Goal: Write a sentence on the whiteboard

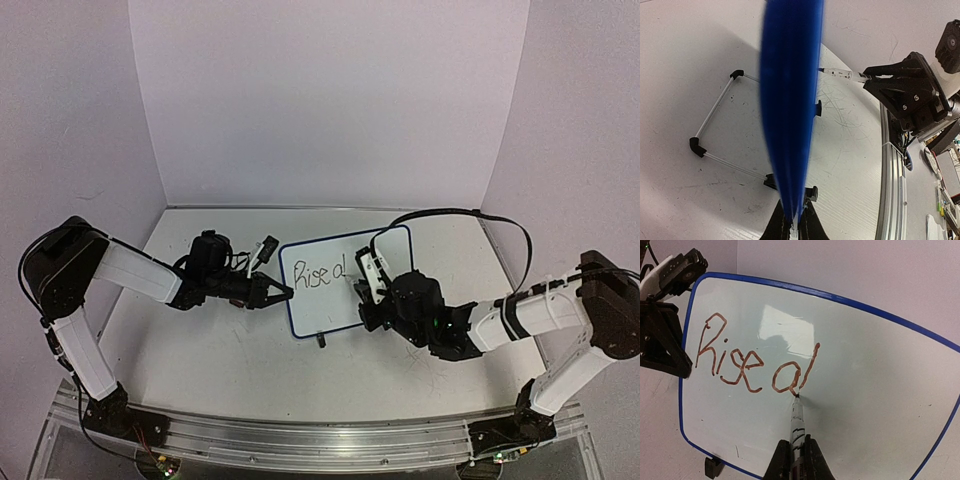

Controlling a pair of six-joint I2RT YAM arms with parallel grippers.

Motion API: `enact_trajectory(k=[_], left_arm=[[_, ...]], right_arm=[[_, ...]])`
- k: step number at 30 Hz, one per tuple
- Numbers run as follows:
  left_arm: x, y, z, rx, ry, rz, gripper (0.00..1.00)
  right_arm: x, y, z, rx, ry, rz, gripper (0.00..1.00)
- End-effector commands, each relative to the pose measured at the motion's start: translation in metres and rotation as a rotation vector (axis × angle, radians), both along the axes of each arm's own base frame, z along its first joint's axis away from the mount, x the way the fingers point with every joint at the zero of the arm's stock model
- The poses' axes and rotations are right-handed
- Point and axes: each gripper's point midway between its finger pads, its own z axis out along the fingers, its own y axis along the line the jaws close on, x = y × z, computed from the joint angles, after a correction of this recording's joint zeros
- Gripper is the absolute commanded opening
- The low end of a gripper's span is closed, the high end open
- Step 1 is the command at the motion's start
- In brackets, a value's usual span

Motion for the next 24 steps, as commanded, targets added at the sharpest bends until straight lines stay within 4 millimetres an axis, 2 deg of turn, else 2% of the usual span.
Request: enact_trajectory(k=[1, 13, 24], left_arm=[[0.010, 0.007, -0.006, 0.058, -0.028, 0.056, 0.00], [0.009, 0.006, -0.006, 0.059, -0.027, 0.053, 0.00], [0.008, 0.006, -0.005, 0.058, -0.029, 0.053, 0.00]], right_arm=[[-0.004, 0.000, 0.008, 0.034, 0.000, -0.004, 0.00], [0.002, -0.001, 0.005, 0.028, -0.007, -0.040, 0.00], [0.007, 0.004, 0.011, 0.033, -0.032, -0.045, 0.00]])
